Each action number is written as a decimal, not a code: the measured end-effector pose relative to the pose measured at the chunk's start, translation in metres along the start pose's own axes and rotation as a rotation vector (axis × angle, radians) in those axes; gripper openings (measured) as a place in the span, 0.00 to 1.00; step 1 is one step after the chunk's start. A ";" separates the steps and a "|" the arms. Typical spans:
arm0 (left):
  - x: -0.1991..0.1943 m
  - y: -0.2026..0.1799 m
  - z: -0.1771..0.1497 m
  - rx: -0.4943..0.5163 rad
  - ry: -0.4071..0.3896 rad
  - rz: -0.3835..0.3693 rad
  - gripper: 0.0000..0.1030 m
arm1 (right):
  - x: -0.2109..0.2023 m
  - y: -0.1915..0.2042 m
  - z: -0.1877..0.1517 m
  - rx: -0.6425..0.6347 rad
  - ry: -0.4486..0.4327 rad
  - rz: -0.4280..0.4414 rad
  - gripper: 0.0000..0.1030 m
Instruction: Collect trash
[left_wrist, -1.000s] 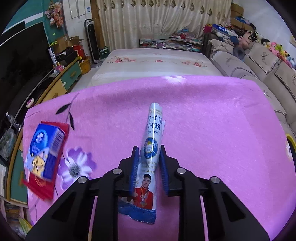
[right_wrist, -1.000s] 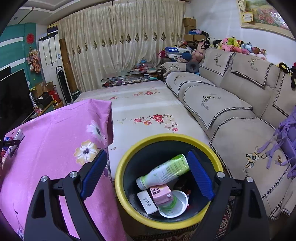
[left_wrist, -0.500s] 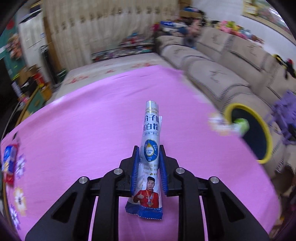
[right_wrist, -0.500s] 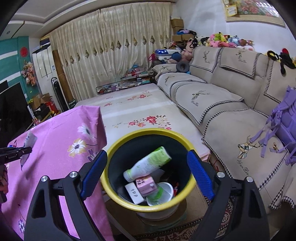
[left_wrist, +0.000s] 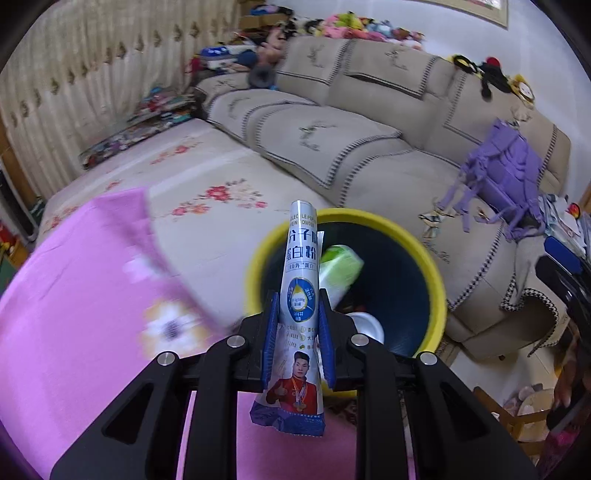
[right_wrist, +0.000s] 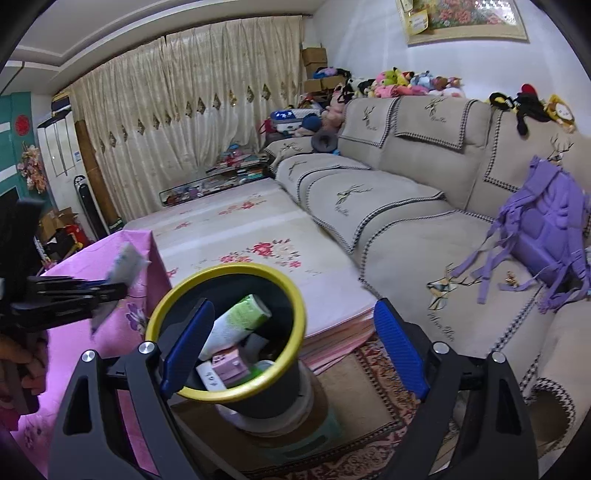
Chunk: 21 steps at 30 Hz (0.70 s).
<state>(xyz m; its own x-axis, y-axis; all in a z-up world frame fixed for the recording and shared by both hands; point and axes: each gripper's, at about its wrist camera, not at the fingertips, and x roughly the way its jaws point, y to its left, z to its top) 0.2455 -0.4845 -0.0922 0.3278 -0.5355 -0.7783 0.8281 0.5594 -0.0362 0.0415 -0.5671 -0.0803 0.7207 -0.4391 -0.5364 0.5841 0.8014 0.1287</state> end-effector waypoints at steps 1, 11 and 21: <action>0.010 -0.011 0.007 0.005 0.008 -0.014 0.21 | -0.003 -0.001 0.000 -0.005 -0.004 -0.007 0.81; 0.013 -0.028 0.017 -0.029 -0.033 -0.006 0.65 | -0.030 0.008 0.008 -0.010 -0.046 -0.002 0.82; -0.219 0.062 -0.102 -0.225 -0.377 0.301 0.95 | -0.062 0.074 0.006 -0.111 -0.054 0.160 0.86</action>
<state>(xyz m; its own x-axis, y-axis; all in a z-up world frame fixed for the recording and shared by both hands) 0.1783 -0.2677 0.0122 0.7107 -0.4975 -0.4975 0.5677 0.8231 -0.0122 0.0423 -0.4829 -0.0326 0.8219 -0.3211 -0.4705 0.4178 0.9013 0.1147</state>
